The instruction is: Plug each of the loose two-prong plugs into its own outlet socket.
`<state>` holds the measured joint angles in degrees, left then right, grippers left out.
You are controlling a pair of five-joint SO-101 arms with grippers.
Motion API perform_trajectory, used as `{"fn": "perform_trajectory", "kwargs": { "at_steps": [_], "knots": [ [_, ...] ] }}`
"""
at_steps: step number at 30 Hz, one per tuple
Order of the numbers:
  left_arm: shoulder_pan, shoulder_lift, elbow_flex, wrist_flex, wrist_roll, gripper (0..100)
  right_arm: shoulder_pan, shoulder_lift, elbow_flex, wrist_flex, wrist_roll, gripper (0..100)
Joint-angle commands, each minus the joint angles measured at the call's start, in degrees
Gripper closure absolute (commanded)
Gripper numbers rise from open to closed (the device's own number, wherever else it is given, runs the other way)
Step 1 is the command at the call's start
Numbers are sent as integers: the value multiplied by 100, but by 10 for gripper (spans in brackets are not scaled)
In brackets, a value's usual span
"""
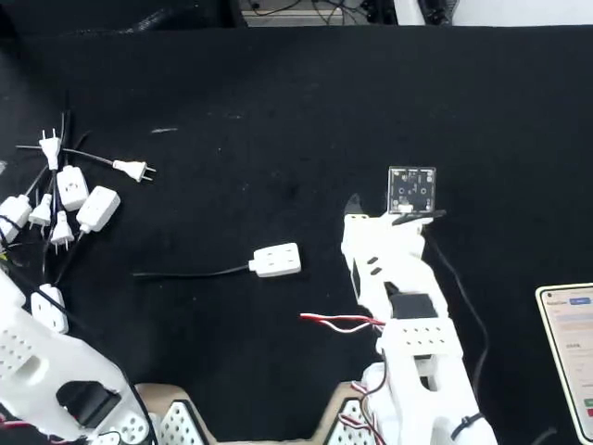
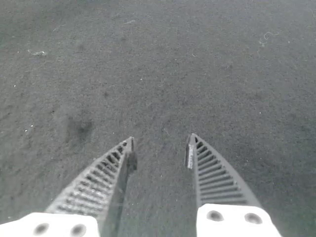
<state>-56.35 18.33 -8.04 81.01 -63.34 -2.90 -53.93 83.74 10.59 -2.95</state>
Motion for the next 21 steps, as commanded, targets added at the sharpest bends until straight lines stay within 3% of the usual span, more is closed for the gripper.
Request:
{"fn": "perform_trajectory", "kwargs": {
  "at_steps": [1, 5, 11, 21],
  "knots": [
    [-4, -809, -910, 1196, -35, 970, 79, -13, -268, -132, -9, 832],
    [418, -1336, -1068, 1987, 9, 970, 79, -13, -259, -132, -9, 832],
    [1103, -2479, -567, 1978, 765, 971, 88, -13, -242, -123, -9, 832],
    [2536, -5336, 778, 1925, 782, 971, 88, -13, -251, -132, -9, 832]
  ]
}}
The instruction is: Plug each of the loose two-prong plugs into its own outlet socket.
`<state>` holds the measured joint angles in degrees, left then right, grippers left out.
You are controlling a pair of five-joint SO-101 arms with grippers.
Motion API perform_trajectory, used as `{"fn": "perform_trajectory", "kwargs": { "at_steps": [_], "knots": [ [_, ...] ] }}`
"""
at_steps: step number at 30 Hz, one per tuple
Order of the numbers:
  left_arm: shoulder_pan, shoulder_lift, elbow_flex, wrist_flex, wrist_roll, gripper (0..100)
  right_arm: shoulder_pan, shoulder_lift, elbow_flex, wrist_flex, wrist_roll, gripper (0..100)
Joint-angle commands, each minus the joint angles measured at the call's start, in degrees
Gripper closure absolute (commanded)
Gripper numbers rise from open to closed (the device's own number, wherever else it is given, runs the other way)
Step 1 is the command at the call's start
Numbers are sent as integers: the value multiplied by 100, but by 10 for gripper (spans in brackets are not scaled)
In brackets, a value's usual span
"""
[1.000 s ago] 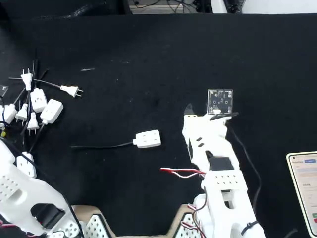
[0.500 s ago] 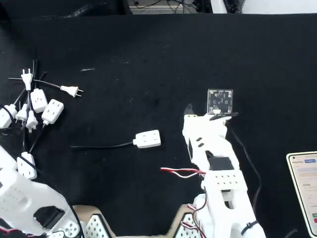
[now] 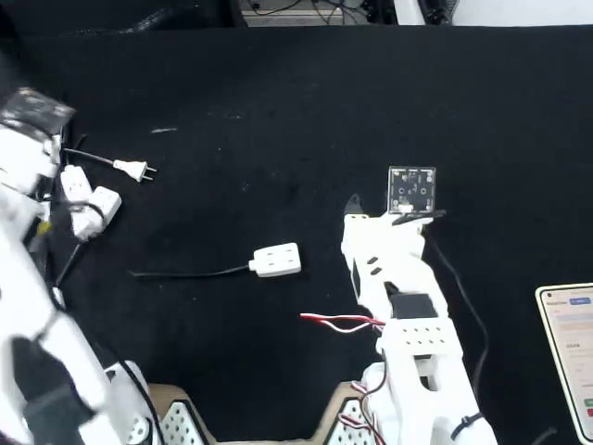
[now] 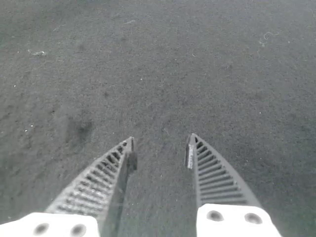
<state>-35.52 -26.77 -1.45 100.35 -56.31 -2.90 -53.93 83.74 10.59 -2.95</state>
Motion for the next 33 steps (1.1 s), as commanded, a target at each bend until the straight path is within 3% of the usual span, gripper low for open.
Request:
{"fn": "perform_trajectory", "kwargs": {
  "at_steps": [1, 6, 11, 19, 23, 26, 33],
  "knots": [
    [611, -1037, 189, -9, 79, 971, 97, -13, -251, -132, -9, 832],
    [1349, -1591, 338, -79, 642, 971, 105, -13, -242, -132, -9, 832],
    [2352, -1653, 1015, -607, 1732, 971, 264, -13, -268, -114, -44, 832],
    [4875, -1688, 3222, -3077, 3745, 970, 914, -13, -382, -141, -53, 832],
    [6000, -1653, 3916, -4360, 4246, 970, 1512, -13, -567, -114, -193, 832],
    [6325, -1644, 4312, -5143, 4264, 968, 1802, -13, -593, -114, -633, 832],
    [6413, -1530, 4716, -6163, 4264, 966, 1837, -13, -593, -114, -703, 832]
  ]
}}
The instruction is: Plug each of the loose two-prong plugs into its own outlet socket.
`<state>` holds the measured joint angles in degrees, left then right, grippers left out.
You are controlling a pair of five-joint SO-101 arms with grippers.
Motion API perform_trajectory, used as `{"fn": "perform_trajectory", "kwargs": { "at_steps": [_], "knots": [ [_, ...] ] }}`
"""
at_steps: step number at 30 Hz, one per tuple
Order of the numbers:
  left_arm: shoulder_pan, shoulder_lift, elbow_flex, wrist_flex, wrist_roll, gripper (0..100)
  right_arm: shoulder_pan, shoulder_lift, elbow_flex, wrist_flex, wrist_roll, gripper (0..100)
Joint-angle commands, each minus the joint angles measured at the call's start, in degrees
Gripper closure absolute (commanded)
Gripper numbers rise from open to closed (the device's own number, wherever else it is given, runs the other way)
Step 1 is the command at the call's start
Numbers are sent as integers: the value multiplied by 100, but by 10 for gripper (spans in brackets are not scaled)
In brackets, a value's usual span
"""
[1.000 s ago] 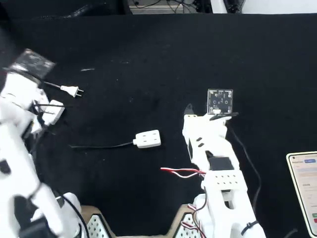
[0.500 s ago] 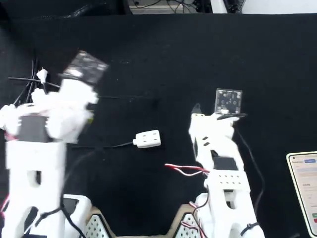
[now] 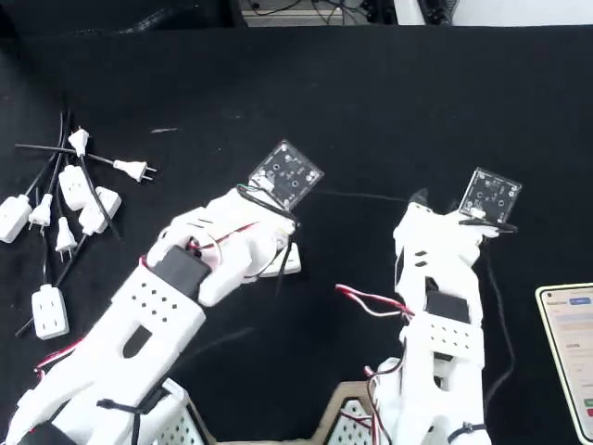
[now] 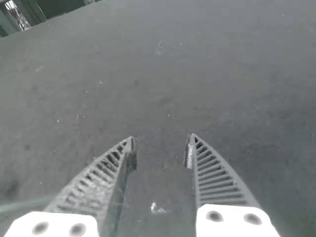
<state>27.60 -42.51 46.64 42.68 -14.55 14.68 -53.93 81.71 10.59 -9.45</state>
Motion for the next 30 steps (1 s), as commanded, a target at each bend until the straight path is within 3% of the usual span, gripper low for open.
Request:
{"fn": "perform_trajectory", "kwargs": {
  "at_steps": [1, 6, 10, 17, 20, 25, 30],
  "knots": [
    [101, 167, -127, -501, 88, 966, 79, -13, -391, -114, -53, 832],
    [154, 1354, -734, -800, 114, 966, 88, -13, -391, -114, -53, 832],
    [418, 2330, -1587, -448, 114, 966, 88, -13, -391, -114, -53, 832],
    [567, 2963, -3160, 967, 255, 761, 79, -13, -391, -114, -53, 832],
    [514, 2954, -3749, 1556, 264, 779, 79, -13, -382, -114, -44, 832],
    [163, 2558, -4602, 3543, -571, 784, -18, -4, -374, -114, -44, 832],
    [-822, 2470, -4013, 4853, -1116, 784, -554, 4, -295, -35, 62, 832]
  ]
}}
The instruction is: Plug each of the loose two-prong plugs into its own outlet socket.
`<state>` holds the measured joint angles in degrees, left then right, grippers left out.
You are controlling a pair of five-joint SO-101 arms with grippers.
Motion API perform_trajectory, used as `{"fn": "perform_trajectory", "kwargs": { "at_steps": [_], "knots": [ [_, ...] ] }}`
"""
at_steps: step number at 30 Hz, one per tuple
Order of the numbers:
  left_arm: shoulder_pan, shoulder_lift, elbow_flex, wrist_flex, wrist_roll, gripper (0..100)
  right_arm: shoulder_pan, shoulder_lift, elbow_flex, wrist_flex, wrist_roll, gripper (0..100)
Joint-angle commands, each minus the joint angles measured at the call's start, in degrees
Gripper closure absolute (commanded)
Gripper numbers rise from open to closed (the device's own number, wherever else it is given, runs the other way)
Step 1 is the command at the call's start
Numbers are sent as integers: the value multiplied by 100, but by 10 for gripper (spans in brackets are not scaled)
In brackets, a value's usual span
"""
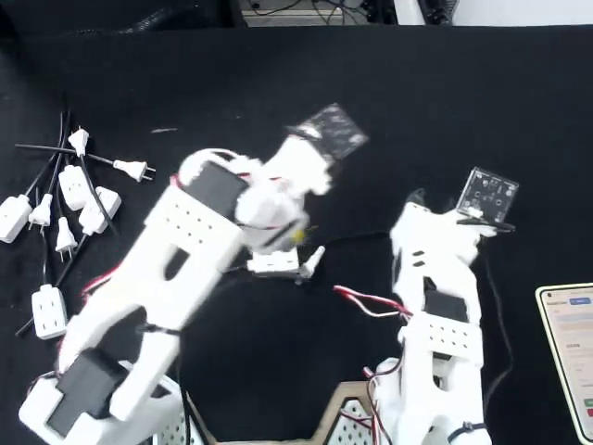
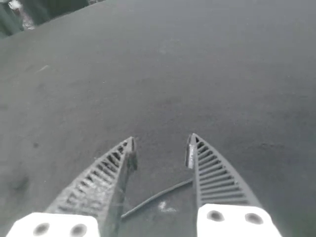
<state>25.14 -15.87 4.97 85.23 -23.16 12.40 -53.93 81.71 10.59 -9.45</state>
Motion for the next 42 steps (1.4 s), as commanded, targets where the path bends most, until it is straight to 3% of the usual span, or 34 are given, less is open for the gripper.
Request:
{"fn": "perform_trajectory", "kwargs": {
  "at_steps": [1, 5, 9, 16, 22, 31, 37, 42],
  "knots": [
    [-831, -158, 462, 607, -316, 784, -431, -4, -295, 26, 211, 832],
    [-1807, -18, 1780, -211, -281, 784, -976, 4, -295, 167, 756, 832],
    [-2281, -44, 2765, -1275, 44, 784, -1538, 4, -295, 501, 1046, 832],
    [-2299, -44, 4127, -3341, 1477, 784, -2303, 22, -303, 932, 1046, 832],
    [-2290, -44, 5095, -4853, 2110, 784, -2831, 40, -251, 1064, 712, 832],
    [-2325, -35, 5156, -4993, 2426, 784, -2804, 1174, -813, 1134, 316, 829],
    [-2334, -26, 5165, -4993, 2426, 784, -2708, 2712, -2149, 2277, -53, 829],
    [-2343, -26, 5165, -4993, 2426, 784, -2769, 3310, -2607, 2637, -281, 828]
  ]
}}
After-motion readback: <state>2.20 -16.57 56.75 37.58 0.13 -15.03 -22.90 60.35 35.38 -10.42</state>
